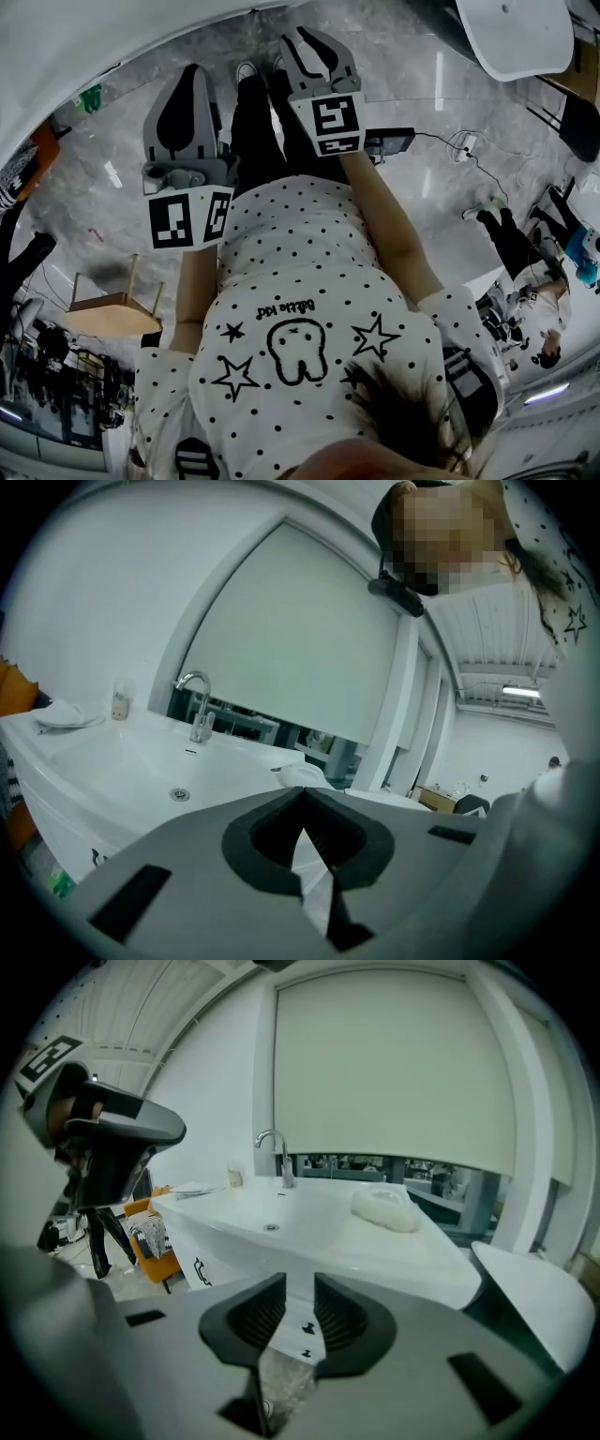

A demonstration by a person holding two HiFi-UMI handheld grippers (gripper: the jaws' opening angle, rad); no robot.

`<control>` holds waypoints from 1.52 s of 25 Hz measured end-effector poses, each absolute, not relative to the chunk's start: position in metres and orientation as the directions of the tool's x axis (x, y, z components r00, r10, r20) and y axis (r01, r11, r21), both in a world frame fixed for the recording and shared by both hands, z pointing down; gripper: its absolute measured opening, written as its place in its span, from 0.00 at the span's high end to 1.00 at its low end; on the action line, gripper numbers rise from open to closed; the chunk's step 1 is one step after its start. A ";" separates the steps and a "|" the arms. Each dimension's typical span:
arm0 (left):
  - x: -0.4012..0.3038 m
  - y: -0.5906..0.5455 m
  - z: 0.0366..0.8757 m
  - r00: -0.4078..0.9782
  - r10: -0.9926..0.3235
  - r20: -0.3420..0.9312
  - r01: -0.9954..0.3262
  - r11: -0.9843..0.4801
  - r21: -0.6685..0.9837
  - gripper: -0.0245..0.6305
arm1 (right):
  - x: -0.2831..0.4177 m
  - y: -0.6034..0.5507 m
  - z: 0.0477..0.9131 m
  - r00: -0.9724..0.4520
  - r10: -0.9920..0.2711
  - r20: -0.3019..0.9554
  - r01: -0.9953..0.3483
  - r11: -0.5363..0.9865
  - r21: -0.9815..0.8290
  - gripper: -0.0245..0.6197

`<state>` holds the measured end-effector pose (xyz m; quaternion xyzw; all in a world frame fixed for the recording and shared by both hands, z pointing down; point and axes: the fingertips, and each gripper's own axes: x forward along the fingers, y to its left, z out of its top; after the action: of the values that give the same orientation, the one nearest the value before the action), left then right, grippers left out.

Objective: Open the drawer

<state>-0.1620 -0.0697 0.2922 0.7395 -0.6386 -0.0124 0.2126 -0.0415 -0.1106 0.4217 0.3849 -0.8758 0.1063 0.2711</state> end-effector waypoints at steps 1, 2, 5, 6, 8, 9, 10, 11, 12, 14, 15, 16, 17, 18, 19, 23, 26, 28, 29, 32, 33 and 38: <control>-0.162 -0.068 0.296 0.186 -0.948 0.257 -0.940 -0.095 0.328 0.96 | -0.040 -0.110 0.428 -0.550 -0.620 0.559 -0.738 0.674 0.022 0.81; -0.161 -0.066 0.300 0.187 -0.947 0.261 -0.941 -0.097 0.326 0.96 | -0.039 -0.109 0.435 -0.544 -0.624 0.561 -0.745 0.667 0.020 0.80; -0.157 -0.065 0.314 0.194 -0.943 0.269 -0.942 -0.102 0.320 0.96 | -0.036 -0.112 0.458 -0.524 -0.630 0.573 -0.763 0.646 0.011 0.79; -0.155 -0.064 0.315 0.196 -0.943 0.269 -0.942 -0.104 0.320 0.96 | -0.034 -0.114 0.464 -0.518 -0.631 0.578 -0.769 0.640 0.009 0.79; -0.150 -0.062 0.312 0.202 -0.943 0.266 -0.941 -0.111 0.321 0.96 | -0.032 -0.114 0.468 -0.505 -0.633 0.586 -0.777 0.629 0.009 0.78; -0.147 -0.060 0.311 0.206 -0.942 0.266 -0.940 -0.115 0.322 0.96 | -0.030 -0.115 0.471 -0.499 -0.635 0.590 -0.783 0.622 0.008 0.77; -0.144 -0.059 0.315 0.211 -0.940 0.268 -0.939 -0.118 0.323 0.96 | -0.028 -0.115 0.477 -0.492 -0.637 0.594 -0.789 0.614 0.005 0.77; -0.142 -0.059 0.321 0.215 -0.938 0.272 -0.938 -0.121 0.324 0.96 | -0.027 -0.117 0.486 -0.486 -0.638 0.597 -0.795 0.607 0.002 0.76; -0.140 -0.059 0.328 0.220 -0.936 0.277 -0.937 -0.123 0.326 0.96 | -0.026 -0.118 0.495 -0.479 -0.639 0.602 -0.800 0.600 0.000 0.76; -0.140 -0.061 0.337 0.228 -0.932 0.282 -0.934 -0.127 0.333 0.96 | -0.029 -0.124 0.509 -0.471 -0.637 0.610 -0.805 0.593 -0.003 0.75; -0.141 -0.062 0.338 0.232 -0.931 0.282 -0.932 -0.131 0.337 0.96 | -0.032 -0.126 0.513 -0.470 -0.635 0.613 -0.805 0.593 -0.002 0.75; -0.142 -0.061 0.339 0.238 -0.929 0.282 -0.931 -0.135 0.340 0.96 | -0.035 -0.127 0.516 -0.469 -0.634 0.615 -0.805 0.594 -0.001 0.75; -0.142 -0.059 0.340 0.244 -0.928 0.283 -0.929 -0.140 0.341 0.96 | -0.037 -0.127 0.519 -0.467 -0.634 0.616 -0.805 0.594 0.001 0.74; -0.141 -0.056 0.341 0.250 -0.926 0.283 -0.928 -0.146 0.342 0.96 | -0.037 -0.127 0.522 -0.463 -0.635 0.618 -0.806 0.592 0.004 0.74; -0.139 -0.054 0.342 0.256 -0.924 0.284 -0.927 -0.151 0.342 0.96 | -0.037 -0.128 0.526 -0.457 -0.636 0.621 -0.809 0.588 0.007 0.74; -0.134 -0.055 0.351 0.268 -0.922 0.279 -0.925 -0.166 0.341 0.96 | -0.029 -0.139 0.552 -0.415 -0.643 0.644 -0.823 0.566 0.035 0.74; -0.133 -0.058 0.357 0.277 -0.919 0.281 -0.926 -0.177 0.334 0.96 | -0.026 -0.138 0.573 -0.383 -0.640 0.666 -0.839 0.542 0.039 0.74; -0.133 -0.060 0.357 0.277 -0.920 0.279 -0.927 -0.179 0.329 0.96 | -0.025 -0.135 0.585 -0.372 -0.634 0.678 -0.841 0.540 0.044 0.73; -0.132 -0.062 0.357 0.273 -0.921 0.277 -0.928 -0.176 0.328 0.96 | -0.025 -0.135 0.591 -0.369 -0.630 0.683 -0.840 0.540 0.044 0.73; -0.131 -0.072 0.357 0.257 -0.929 0.265 -0.933 -0.166 0.320 0.96 | -0.029 -0.138 0.607 -0.362 -0.625 0.691 -0.848 0.529 0.034 0.72; -0.131 -0.075 0.358 0.256 -0.930 0.263 -0.932 -0.166 0.321 0.96 | -0.030 -0.140 0.614 -0.356 -0.627 0.692 -0.854 0.520 0.031 0.72; -0.119 -0.087 0.385 0.271 -0.924 0.269 -0.927 -0.175 0.332 0.96 | -0.032 -0.153 0.660 -0.332 -0.634 0.698 -0.873 0.486 0.026 0.71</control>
<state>-0.1194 -0.0872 0.3849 0.7664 -0.6038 0.0030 0.2193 -0.0321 -0.1528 0.6596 0.4735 -0.7959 0.1806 0.3313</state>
